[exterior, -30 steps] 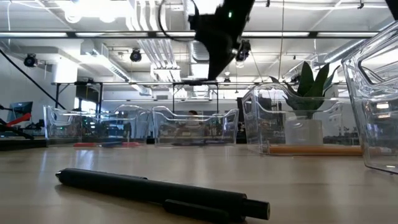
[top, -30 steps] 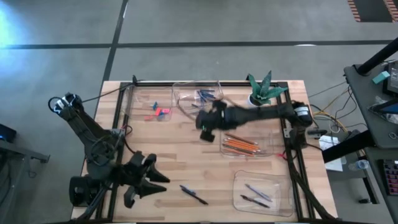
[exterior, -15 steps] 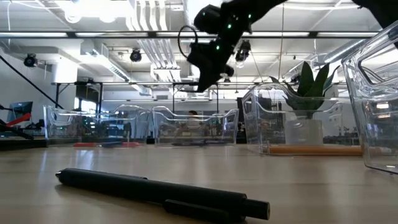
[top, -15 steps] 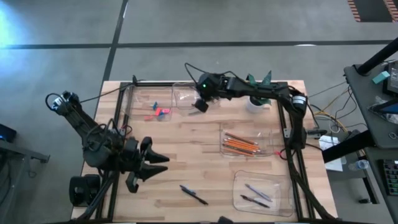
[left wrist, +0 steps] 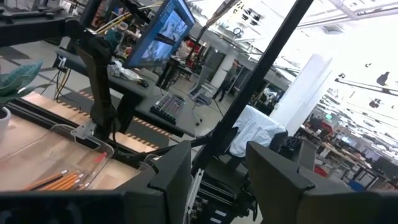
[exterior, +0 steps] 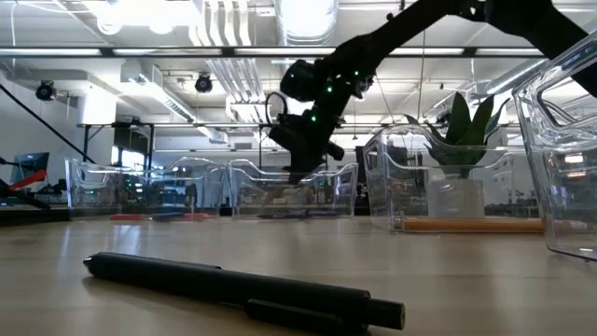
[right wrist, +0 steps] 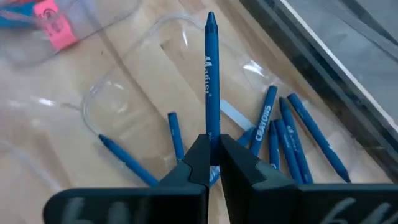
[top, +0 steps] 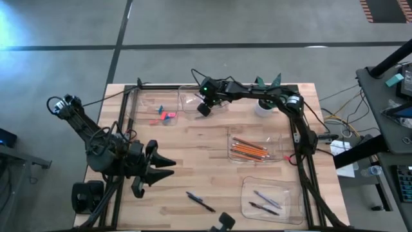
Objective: Sort crayons/erasers/pens/pencils in bins
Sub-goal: Put the blue crayon into the top right transparent bin
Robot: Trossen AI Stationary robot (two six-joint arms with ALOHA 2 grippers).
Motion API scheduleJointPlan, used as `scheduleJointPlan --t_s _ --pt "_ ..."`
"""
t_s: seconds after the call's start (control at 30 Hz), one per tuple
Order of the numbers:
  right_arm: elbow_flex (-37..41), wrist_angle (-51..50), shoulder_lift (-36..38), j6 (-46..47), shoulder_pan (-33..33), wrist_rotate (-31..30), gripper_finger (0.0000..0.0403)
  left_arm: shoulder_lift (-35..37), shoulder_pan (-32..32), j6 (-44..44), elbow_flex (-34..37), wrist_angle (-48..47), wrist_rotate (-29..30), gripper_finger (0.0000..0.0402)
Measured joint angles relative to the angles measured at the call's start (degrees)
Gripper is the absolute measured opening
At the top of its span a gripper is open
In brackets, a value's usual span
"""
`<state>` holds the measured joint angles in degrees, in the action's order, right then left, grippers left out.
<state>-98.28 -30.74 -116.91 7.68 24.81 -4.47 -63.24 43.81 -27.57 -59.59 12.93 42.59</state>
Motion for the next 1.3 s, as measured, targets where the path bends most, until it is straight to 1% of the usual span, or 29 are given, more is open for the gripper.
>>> scheduleJointPlan --t_s 0.1,0.17,0.33,0.83,0.93,1.17,1.3 --pt "-0.57 -0.23 -1.65 1.36 0.78 0.39 0.0013 -0.01 0.0 -0.02 0.0 0.07 0.0 0.0141" --pt "-0.77 -0.25 -2.67 2.41 1.23 1.77 0.0013 -0.04 0.0 -0.05 0.0 0.02 0.0 0.0141" --pt "-0.99 -0.06 -3.61 3.76 1.5 3.19 0.0013 -0.04 0.01 -0.11 0.0 0.04 -0.02 0.0141" --pt "-0.99 -0.26 -4.01 5.27 1.5 3.19 0.0016 -0.04 0.0 -0.17 0.04 0.04 -0.02 0.0141" --pt "-0.99 -0.27 -4.01 5.28 1.5 3.17 0.0036 -0.04 0.0 -0.18 0.04 0.02 -0.02 0.0141" --pt "-0.99 -0.31 -3.99 5.42 1.5 3.04 0.0107 -0.04 0.0 -0.22 0.04 0.04 -0.02 0.0141" --pt "-3.56 -5.47 -3.37 4.45 1.5 3.09 0.0137 -0.04 0.0 -0.26 0.04 0.04 -0.02 0.0141"
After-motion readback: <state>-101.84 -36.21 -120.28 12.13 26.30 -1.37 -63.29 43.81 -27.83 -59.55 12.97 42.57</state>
